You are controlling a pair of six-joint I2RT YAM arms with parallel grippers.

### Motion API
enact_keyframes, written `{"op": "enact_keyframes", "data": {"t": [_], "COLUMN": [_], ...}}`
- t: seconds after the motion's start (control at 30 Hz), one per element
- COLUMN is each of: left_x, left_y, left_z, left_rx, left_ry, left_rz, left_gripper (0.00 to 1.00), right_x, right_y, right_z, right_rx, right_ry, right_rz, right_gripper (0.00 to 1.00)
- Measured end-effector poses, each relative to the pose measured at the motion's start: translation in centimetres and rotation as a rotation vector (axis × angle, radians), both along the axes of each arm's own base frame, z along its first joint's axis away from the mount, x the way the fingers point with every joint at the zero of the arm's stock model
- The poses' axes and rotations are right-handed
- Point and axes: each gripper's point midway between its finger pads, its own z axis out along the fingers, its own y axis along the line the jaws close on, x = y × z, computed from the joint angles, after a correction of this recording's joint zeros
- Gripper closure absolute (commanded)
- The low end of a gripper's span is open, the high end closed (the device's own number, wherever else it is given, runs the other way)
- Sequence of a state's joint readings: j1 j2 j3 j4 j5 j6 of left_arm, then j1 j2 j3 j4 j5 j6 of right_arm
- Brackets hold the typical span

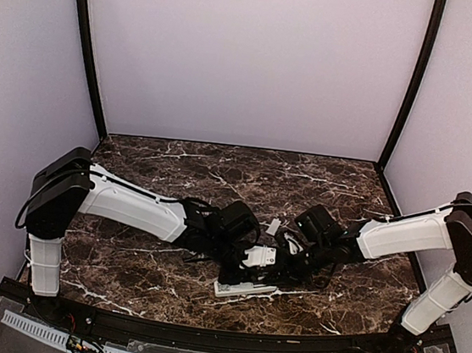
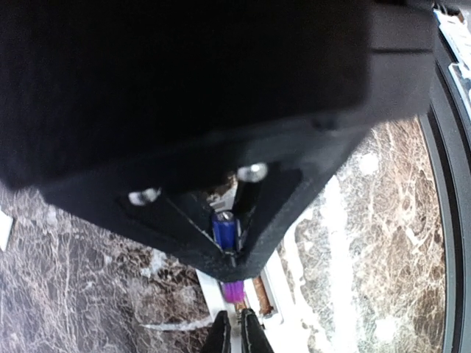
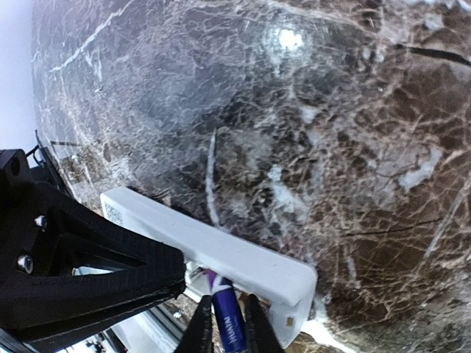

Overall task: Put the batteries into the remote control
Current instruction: Pass from the right arm to the left

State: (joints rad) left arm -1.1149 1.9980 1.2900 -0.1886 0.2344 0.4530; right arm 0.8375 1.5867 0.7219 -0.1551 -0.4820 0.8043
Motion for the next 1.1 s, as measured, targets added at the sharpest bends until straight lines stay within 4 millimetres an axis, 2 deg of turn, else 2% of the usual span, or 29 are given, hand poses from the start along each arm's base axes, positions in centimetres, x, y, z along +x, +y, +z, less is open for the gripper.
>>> {"op": "enact_keyframes", "data": {"t": [0.1, 0.37, 0.43, 0.53, 0.6, 0.73, 0.87, 1.1], "left_x": [0.0, 0.2, 0.2, 0.4, 0.5, 0.3, 0.3, 0.6], "left_y": [-0.1, -0.3, 0.3, 1.1, 1.5, 2.0, 2.1, 2.2], "left_z": [0.1, 0.5, 0.4, 0.4, 0.4, 0.4, 0.4, 0.7], "left_rx": [-0.006, -0.033, -0.033, -0.035, -0.035, -0.035, -0.043, -0.072], "left_ry": [0.000, 0.028, 0.046, 0.064, 0.069, 0.072, 0.069, 0.035], "left_rz": [0.002, 0.031, 0.047, 0.066, 0.072, 0.064, 0.060, 0.072], "left_gripper": [0.91, 0.77, 0.73, 0.58, 0.53, 0.52, 0.61, 0.61], "right_x": [-0.1, -0.1, -0.1, 0.1, 0.1, 0.2, 0.2, -0.2], "right_y": [-0.1, 0.0, 0.0, 0.2, 0.4, 0.8, 0.8, 1.2], "right_z": [0.1, 0.2, 0.3, 0.5, 0.7, 0.7, 0.4, 2.1], "right_rx": [-0.003, 0.002, 0.006, 0.022, 0.037, 0.069, 0.093, 0.172], "right_ry": [0.004, 0.005, 0.007, 0.004, 0.002, 0.007, 0.027, -0.008], "right_rz": [-0.002, 0.001, 0.002, 0.002, 0.007, 0.029, 0.056, 0.155], "right_gripper": [1.00, 1.00, 1.00, 1.00, 1.00, 1.00, 1.00, 1.00]}}
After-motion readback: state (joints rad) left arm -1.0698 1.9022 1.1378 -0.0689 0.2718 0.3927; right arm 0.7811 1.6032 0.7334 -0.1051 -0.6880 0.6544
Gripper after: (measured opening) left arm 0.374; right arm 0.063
